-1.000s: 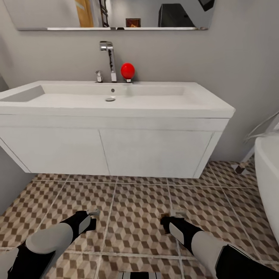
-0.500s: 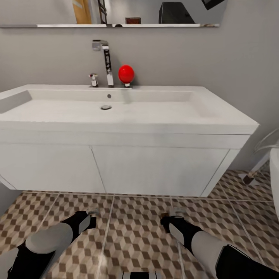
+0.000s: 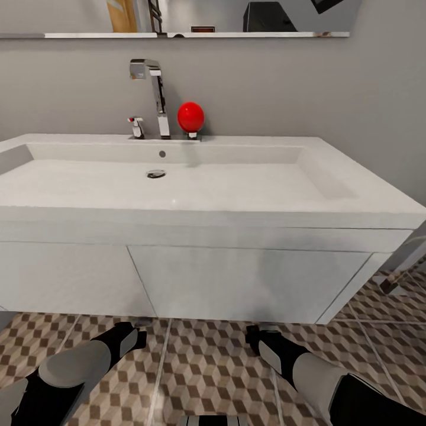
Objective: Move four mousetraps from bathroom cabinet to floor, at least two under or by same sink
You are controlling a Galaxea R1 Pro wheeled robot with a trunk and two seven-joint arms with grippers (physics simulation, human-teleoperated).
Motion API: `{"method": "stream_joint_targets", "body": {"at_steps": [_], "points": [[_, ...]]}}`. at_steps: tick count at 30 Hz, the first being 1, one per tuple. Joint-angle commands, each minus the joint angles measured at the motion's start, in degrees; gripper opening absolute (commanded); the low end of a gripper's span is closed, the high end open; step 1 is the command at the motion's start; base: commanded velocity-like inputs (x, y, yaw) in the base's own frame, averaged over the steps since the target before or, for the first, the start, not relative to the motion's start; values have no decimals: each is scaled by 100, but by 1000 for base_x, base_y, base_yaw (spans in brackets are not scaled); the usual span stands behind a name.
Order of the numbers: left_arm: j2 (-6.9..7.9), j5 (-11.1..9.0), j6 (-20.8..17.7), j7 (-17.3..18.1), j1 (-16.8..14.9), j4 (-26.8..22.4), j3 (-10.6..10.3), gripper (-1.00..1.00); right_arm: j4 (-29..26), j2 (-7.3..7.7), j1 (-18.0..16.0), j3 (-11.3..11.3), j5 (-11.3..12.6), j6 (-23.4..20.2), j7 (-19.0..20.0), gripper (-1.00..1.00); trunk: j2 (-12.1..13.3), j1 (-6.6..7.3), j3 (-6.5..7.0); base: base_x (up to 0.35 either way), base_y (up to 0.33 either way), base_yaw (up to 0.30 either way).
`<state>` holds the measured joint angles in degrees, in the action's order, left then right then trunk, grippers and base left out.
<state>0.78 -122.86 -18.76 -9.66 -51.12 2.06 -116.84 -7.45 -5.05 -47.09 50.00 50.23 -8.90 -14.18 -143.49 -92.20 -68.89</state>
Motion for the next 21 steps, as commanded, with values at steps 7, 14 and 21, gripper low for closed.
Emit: {"method": "stream_joint_targets", "body": {"at_steps": [7,14,21], "points": [[-11,-45,-23,-34,-4,-10,-50,-100,-3,29,-3,45,65,-16,-39,-100,-2,1,-4,2,0,0],[-17,-45,-22,-28,-4,-13,-47,-100,5,27,-3,36,65,-16,-49,-100,-5,-4,-49,0,0,0],[-19,-45,-22,-28,-4,-13,-41,-100,-2,22,-4,36,61,-16,-49,-100,-14,-22,-204,0,0,0]]}}
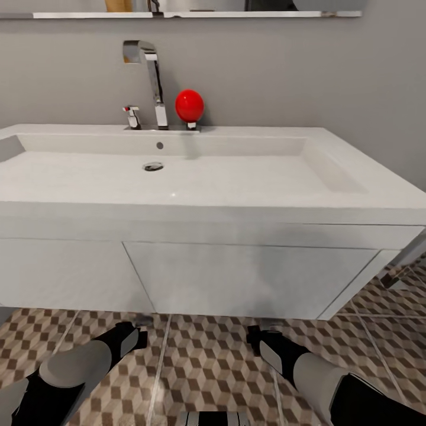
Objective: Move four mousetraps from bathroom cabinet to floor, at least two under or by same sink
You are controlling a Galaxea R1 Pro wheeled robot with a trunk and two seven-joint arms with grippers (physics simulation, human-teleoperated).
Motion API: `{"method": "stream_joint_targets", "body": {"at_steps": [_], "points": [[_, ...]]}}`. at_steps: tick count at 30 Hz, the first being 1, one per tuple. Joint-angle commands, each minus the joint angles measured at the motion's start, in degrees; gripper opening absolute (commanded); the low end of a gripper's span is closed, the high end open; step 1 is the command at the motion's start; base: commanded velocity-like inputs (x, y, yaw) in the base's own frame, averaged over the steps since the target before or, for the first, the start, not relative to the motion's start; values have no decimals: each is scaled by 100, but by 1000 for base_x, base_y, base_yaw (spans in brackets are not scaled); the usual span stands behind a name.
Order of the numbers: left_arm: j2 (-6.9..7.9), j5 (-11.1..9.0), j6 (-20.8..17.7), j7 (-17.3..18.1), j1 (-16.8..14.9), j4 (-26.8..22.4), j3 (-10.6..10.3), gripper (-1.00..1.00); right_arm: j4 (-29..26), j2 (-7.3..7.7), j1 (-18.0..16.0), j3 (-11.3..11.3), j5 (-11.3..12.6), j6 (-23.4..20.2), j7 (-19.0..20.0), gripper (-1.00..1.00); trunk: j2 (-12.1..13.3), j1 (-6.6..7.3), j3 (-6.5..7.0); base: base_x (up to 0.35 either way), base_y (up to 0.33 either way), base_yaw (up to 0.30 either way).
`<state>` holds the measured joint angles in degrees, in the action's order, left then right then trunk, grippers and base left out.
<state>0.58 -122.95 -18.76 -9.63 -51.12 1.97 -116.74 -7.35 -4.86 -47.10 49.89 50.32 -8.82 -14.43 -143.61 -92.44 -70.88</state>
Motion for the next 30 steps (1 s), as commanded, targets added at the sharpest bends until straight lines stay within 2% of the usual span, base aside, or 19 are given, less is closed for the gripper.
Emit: {"method": "stream_joint_targets", "body": {"at_steps": [1,5,8,13,15,17,25,30], "points": [[1,-36,-22,-30,-4,-4,-51,-100,-12,2,-2,47,50,-24,-24,-100,-4,-1,-27,0,0,0],[-12,-36,-22,-30,-4,-4,-48,-100,-12,8,-1,42,58,-19,-32,-100,-9,-11,-116,0,0,0],[-20,-36,37,-30,0,-5,-50,-100,-10,-6,-1,33,70,89,-39,-100,-9,-11,-116,0,0,0],[-36,-30,621,-30,19,-13,-53,-100,79,-53,-5,49,83,1002,-339,-100,-13,-19,-182,0,0,0],[-54,-28,703,-30,21,-18,-57,-100,98,-62,-4,53,83,1113,-397,-100,-16,-24,-226,0,0,0],[-90,-22,737,-30,22,-23,-59,-100,106,-60,-2,50,87,1156,-421,-100,-18,-29,-271,0,0,0],[-256,-19,785,-25,15,-22,-60,-100,111,-45,-3,23,90,1188,-437,-100,-18,-29,-271,0,0,0],[-478,-17,802,-21,14,-21,-68,-100,110,-37,-2,15,91,1189,-437,-100,-24,-40,-359,0,0,0]]}}
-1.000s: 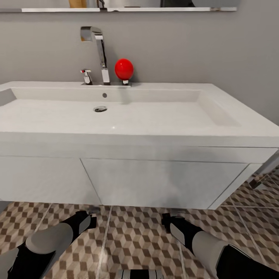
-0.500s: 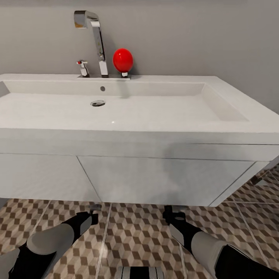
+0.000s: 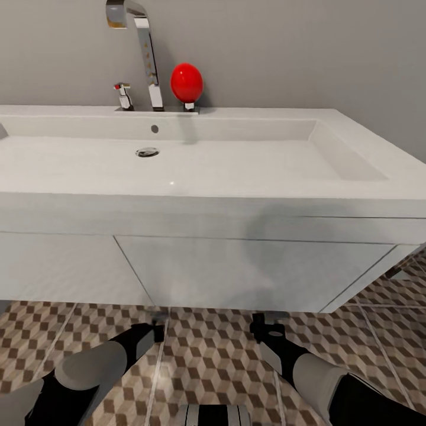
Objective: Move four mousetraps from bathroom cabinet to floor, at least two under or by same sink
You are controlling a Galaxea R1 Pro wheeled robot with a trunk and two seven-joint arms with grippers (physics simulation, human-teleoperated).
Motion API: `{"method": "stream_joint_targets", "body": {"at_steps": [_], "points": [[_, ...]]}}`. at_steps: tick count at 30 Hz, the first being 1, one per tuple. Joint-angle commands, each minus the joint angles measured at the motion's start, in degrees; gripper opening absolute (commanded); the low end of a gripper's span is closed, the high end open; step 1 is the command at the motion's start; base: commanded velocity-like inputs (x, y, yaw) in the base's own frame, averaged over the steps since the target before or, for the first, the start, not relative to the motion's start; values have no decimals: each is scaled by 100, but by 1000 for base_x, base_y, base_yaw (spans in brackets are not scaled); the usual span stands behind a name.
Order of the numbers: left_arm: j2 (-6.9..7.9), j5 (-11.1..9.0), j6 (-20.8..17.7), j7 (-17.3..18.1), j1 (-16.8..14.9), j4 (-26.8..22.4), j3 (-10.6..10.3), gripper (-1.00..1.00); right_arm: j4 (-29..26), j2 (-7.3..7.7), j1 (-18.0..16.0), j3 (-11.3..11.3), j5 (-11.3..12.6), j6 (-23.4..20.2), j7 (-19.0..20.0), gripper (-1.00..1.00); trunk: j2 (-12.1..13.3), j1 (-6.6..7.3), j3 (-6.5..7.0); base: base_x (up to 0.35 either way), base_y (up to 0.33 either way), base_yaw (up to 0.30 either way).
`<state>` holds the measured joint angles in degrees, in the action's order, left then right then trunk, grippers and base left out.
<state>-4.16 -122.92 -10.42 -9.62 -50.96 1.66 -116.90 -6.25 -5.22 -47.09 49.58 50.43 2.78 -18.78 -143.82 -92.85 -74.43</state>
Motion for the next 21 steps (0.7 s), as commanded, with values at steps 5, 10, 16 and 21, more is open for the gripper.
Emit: {"method": "stream_joint_targets", "body": {"at_steps": [5,10,16,21], "points": [[-52,-13,-31,-25,-10,9,-90,-100,-8,32,-4,43,74,30,-3,-100,-2,1,-5,0,0,0],[-57,-8,45,-30,-11,9,-100,-100,-52,39,-21,43,68,21,1,-100,-2,1,-5,0,0,0],[-37,-4,369,-31,-11,17,-112,-100,-60,39,-47,43,72,22,0,-100,-2,1,-5,0,0,0],[-30,-4,411,-31,-11,20,-114,-100,-66,38,-72,43,73,21,4,-100,-2,1,-5,66,0,0]]}}
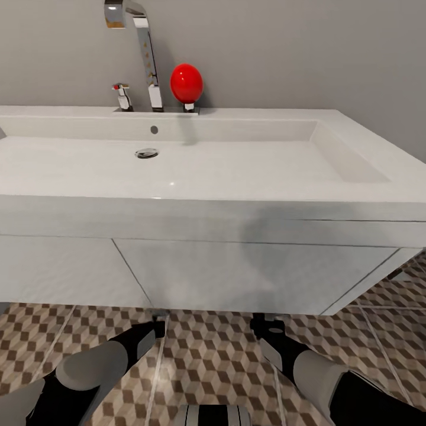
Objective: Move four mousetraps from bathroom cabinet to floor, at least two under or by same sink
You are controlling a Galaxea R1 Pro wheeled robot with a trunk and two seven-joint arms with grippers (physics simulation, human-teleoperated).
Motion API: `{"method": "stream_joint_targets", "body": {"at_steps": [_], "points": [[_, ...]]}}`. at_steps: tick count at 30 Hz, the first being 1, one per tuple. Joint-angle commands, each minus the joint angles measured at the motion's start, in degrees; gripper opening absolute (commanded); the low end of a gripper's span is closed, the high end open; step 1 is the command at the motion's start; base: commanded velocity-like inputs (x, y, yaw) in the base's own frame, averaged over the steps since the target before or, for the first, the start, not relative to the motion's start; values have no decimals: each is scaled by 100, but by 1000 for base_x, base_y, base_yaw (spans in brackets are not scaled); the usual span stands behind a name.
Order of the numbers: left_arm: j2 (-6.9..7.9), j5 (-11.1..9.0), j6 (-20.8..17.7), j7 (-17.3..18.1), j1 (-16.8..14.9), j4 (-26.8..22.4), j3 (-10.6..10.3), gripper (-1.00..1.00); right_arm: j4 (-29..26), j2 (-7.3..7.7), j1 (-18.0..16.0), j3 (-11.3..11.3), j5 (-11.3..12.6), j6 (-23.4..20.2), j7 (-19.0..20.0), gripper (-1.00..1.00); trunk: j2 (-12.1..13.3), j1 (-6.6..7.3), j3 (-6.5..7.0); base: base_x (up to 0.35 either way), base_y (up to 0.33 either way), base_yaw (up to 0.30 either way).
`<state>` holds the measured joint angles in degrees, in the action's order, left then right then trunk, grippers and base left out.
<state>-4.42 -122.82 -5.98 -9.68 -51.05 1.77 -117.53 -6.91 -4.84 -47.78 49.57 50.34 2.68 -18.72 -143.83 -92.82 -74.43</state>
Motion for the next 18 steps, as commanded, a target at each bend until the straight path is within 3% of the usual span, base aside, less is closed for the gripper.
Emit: {"method": "stream_joint_targets", "body": {"at_steps": [1,7,18], "points": [[2,-14,-30,-25,-2,13,-55,-100,2,0,-6,44,82,30,-4,-100,-1,-1,-4,240,0,0],[18,-14,-26,-31,-2,27,-114,-100,16,1,-12,25,89,37,-1,-100,-1,-1,-4,204,0,0],[29,-14,-26,-34,-2,26,-124,-100,40,-9,-12,-133,108,39,0,-100,-1,-1,-4,12,0,0]]}}
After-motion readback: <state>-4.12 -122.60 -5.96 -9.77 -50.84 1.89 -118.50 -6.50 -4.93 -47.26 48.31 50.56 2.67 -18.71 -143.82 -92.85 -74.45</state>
